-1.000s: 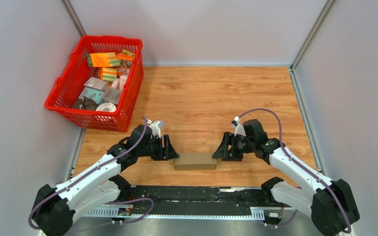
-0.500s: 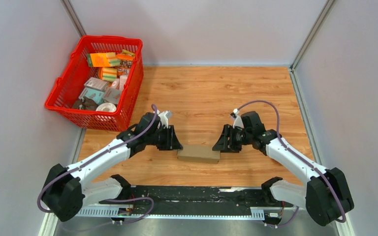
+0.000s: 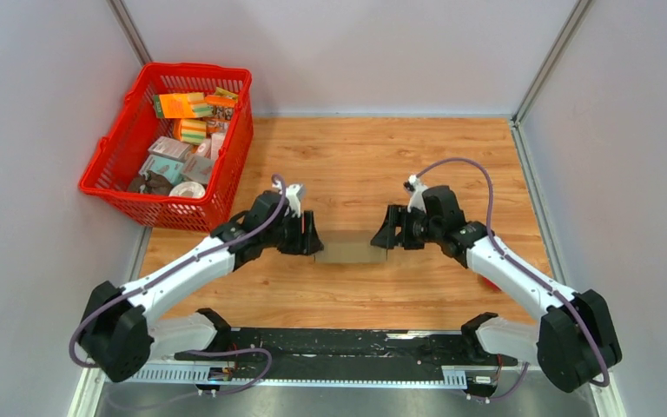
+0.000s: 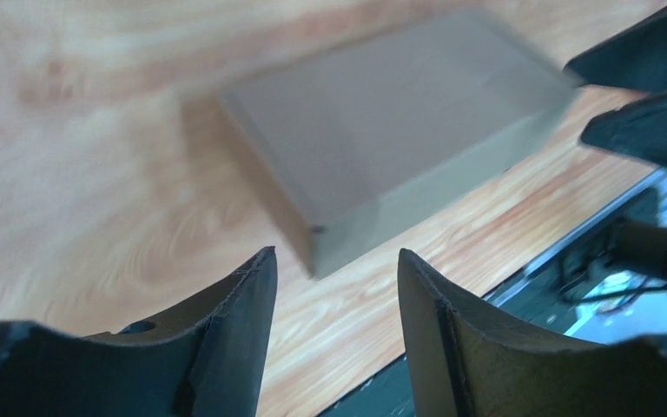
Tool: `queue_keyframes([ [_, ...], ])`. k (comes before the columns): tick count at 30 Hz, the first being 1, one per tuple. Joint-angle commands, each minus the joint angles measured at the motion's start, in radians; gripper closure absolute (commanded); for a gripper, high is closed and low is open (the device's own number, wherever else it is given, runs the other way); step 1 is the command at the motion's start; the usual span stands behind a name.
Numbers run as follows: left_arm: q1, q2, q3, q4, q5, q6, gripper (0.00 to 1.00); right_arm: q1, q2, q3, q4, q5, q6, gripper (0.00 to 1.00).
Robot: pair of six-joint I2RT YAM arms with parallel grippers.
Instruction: Fold the paper box
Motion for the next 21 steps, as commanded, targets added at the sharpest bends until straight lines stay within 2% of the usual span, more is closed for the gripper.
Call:
queue_keyframes([
  [1,-0.014,-0.189,-0.141,-0.046,-0.082,0.026,0.37,0.012,-0.113,-0.134,-0.003,-0.001,-0.025,0.23],
  [5,-0.014,-0.414,-0.189,-0.192,-0.156,0.022,0.34,0.012,-0.267,-0.173,-0.115,0.062,-0.025,0.14],
  [9,-0.012,-0.499,-0.164,-0.227,-0.141,0.003,0.35,0.012,-0.337,-0.115,-0.193,0.129,-0.024,0.11],
  [17,-0.012,-0.528,-0.094,-0.092,-0.018,-0.041,0.36,0.012,-0.323,0.075,-0.248,0.105,0.015,0.09],
  [21,-0.012,-0.594,-0.057,-0.075,0.002,-0.035,0.36,0.011,-0.393,0.141,-0.32,0.189,-0.007,0.07],
])
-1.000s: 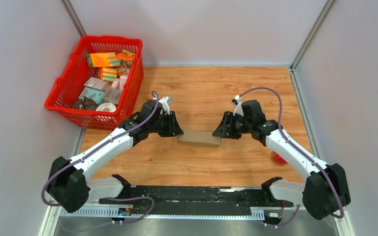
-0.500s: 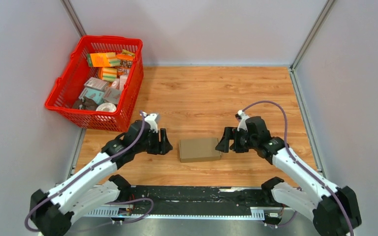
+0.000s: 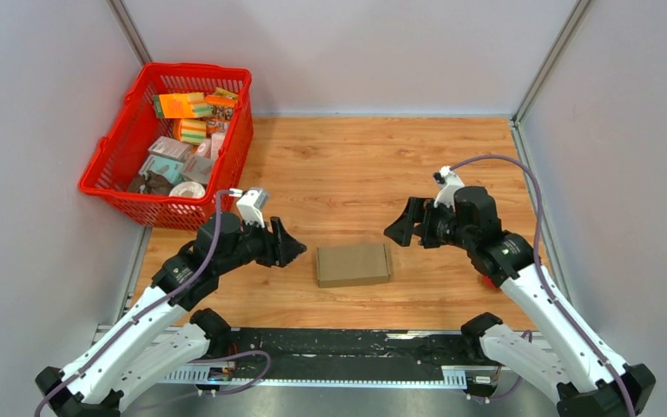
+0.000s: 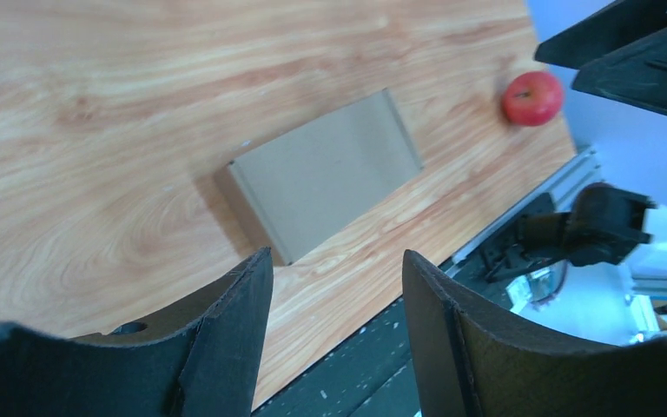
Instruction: Fold the paper box
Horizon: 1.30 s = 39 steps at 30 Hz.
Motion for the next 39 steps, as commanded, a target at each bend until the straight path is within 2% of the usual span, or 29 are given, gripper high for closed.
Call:
queue_keyframes([
  [1,0.001,-0.098,0.092,0.062,0.027,-0.002,0.36,0.002,-0.091,0.088,-0.075,0.103,-0.022,0.06],
  [5,0.001,-0.152,0.138,-0.007,-0.042,0.041,0.33,0.0,-0.194,0.079,-0.106,0.21,-0.022,0.0],
  [9,0.0,-0.094,0.123,-0.074,-0.082,0.023,0.28,0.0,-0.164,-0.003,-0.098,0.162,-0.007,0.0],
  [11,0.001,0.009,0.092,-0.056,-0.013,0.003,0.29,0.0,-0.112,-0.033,-0.065,0.111,0.01,0.0],
  [14,0.001,0.159,0.029,0.057,0.073,-0.051,0.35,0.002,0.003,-0.098,0.032,0.022,0.039,0.0],
  [15,0.0,0.199,0.011,0.144,0.092,-0.072,0.36,0.0,0.035,-0.127,0.06,-0.009,0.051,0.0],
  [19,-0.009,0.439,-0.024,0.252,0.111,-0.087,0.39,-0.001,0.191,-0.151,0.14,-0.061,0.042,0.01],
  [25,-0.063,0.642,-0.049,0.418,0.117,-0.124,0.44,-0.001,0.347,-0.266,0.353,-0.153,0.068,0.13],
  [26,-0.077,0.653,-0.055,0.441,0.113,-0.133,0.45,-0.003,0.372,-0.281,0.429,-0.176,0.08,0.22],
  [29,-0.095,0.689,-0.075,0.519,0.093,-0.163,0.46,-0.001,0.405,-0.31,0.518,-0.215,0.114,0.37],
  [34,-0.094,0.745,-0.039,0.533,0.059,-0.164,0.51,-0.001,0.451,-0.278,0.536,-0.17,0.122,0.52],
  [39,-0.053,0.822,0.137,0.499,0.059,-0.115,0.52,-0.003,0.505,-0.127,0.508,-0.086,0.098,0.54],
])
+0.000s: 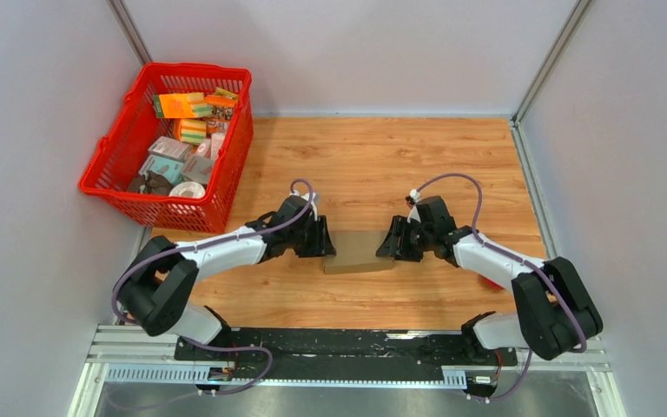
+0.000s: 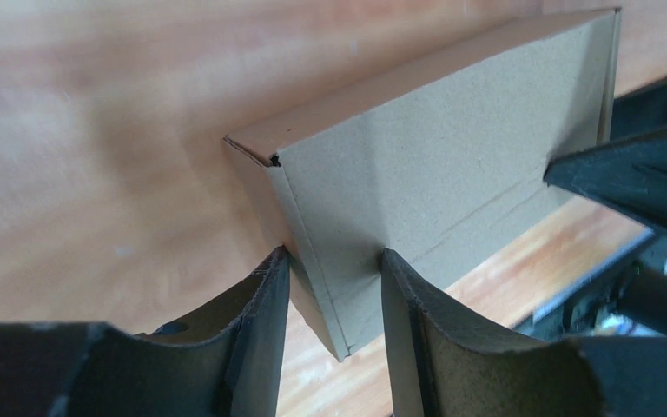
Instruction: Fold the paper box
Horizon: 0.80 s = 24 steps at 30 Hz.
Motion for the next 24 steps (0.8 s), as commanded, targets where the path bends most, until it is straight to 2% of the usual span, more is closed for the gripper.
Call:
queue_keyframes([
  [1,0.025,0.112,0.189,0.095,0.026,0.027,0.53,0.016,0.087,0.175,0.092,0.061,-0.02,0.54],
  [8,0.123,0.305,0.557,-0.018,0.056,0.125,0.53,-0.045,0.337,0.517,0.078,0.115,-0.062,0.53],
  [11,0.154,0.422,0.791,-0.073,0.064,0.171,0.53,-0.077,0.478,0.675,0.086,0.103,-0.077,0.51],
  [14,0.173,0.55,0.961,-0.099,0.073,0.209,0.53,-0.1,0.616,0.836,0.087,0.092,-0.091,0.5],
  [20,0.224,0.773,1.201,-0.12,0.086,0.185,0.53,-0.122,0.835,1.179,0.055,0.074,-0.129,0.48],
  [24,0.264,0.867,1.287,-0.095,0.122,0.133,0.53,-0.139,0.948,1.322,0.049,0.086,-0.131,0.46],
])
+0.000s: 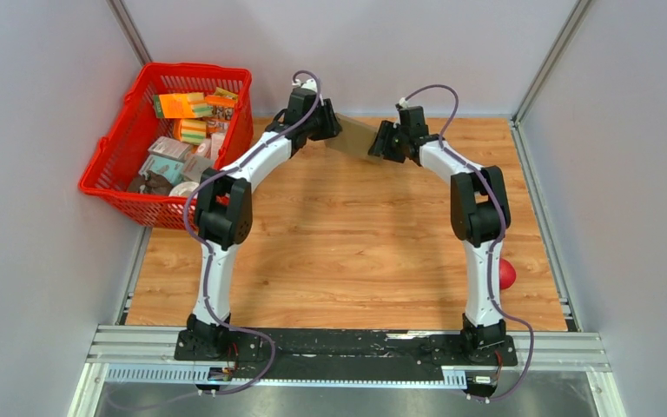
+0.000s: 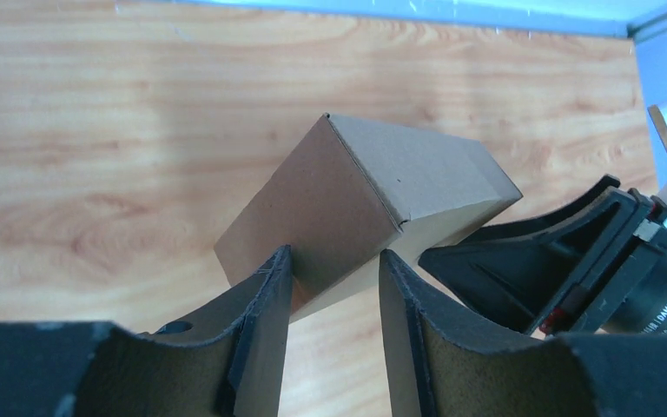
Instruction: Fold the paper box
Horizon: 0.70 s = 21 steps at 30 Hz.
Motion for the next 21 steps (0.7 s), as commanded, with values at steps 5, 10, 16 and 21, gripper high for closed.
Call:
queue_keyframes([
  [5,0.021,0.204,0.179,0.033,0.281,-0.155,0.53,0.011,0.143,0.303,0.097,-0.138,0.012,0.43],
  [10,0.053,0.203,0.209,-0.009,0.261,-0.101,0.42,0.007,0.172,0.355,0.092,-0.126,-0.031,0.28],
  [16,0.099,0.2,0.368,-0.199,0.194,0.025,0.26,-0.012,0.201,0.452,0.042,-0.134,-0.058,0.16],
  [21,0.148,0.204,0.551,-0.359,0.169,0.049,0.25,-0.023,0.191,0.538,-0.076,-0.094,-0.094,0.11],
])
